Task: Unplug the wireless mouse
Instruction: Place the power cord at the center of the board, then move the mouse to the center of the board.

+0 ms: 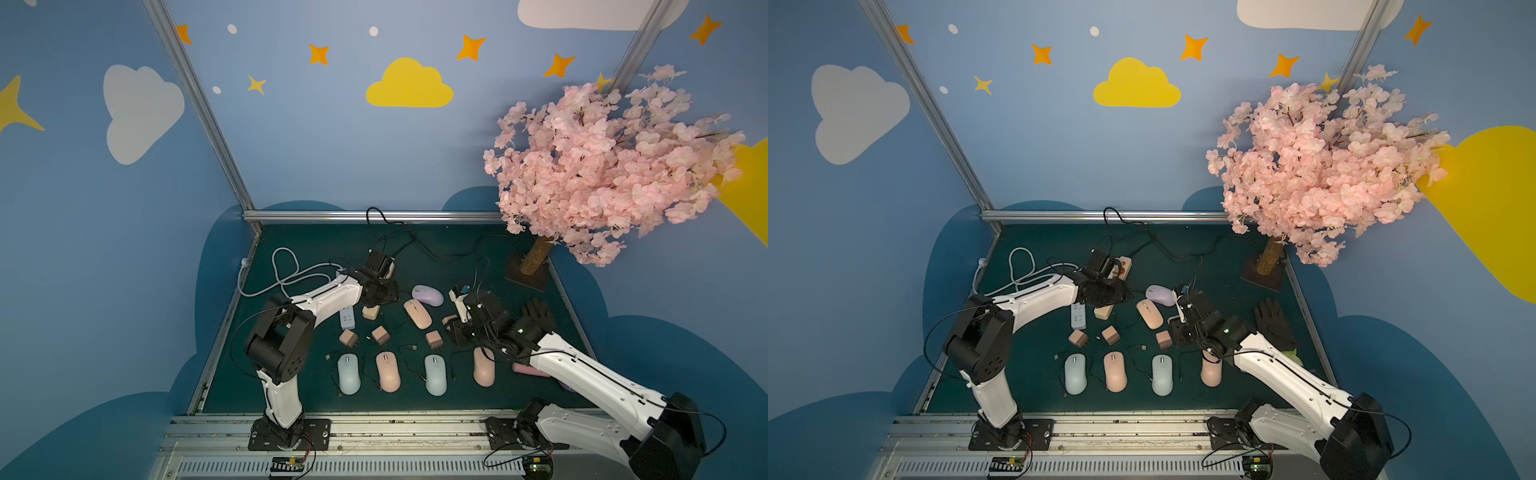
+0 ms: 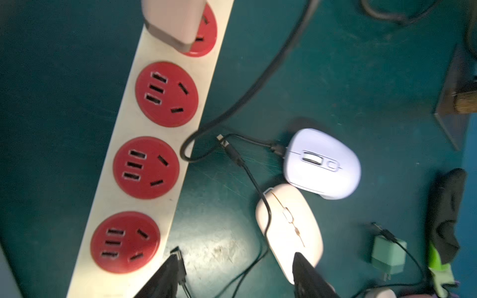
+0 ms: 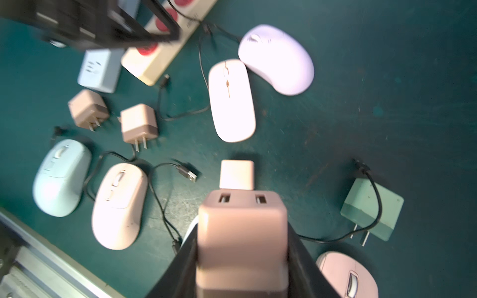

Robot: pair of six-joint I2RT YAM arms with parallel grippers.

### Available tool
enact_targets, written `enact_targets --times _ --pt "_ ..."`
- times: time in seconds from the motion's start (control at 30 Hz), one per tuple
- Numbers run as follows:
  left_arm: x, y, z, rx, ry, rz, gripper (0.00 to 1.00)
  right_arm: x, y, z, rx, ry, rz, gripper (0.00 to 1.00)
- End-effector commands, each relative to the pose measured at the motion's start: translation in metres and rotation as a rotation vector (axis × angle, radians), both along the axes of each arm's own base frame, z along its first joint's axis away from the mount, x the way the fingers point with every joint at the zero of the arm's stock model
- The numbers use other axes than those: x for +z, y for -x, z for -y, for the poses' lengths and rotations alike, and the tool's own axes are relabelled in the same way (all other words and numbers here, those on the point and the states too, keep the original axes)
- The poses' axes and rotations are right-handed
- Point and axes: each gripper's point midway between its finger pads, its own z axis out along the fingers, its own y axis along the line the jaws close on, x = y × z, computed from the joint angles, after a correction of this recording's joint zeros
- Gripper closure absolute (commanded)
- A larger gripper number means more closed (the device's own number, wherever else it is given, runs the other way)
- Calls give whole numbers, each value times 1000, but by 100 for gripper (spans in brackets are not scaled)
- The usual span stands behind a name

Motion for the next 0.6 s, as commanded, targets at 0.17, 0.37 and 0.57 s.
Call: enact_targets --times 0.17,0.37,0.57 --pt "48 31 -3 -65 91 104 32 -13 -20 -1 -6 86 -139 100" --pt "63 56 -21 -76 139 169 33 -43 -42 0 -3 188 -283 100" --pt "67 74 -51 -21 156 200 32 -67 -61 -5 35 262 -373 100"
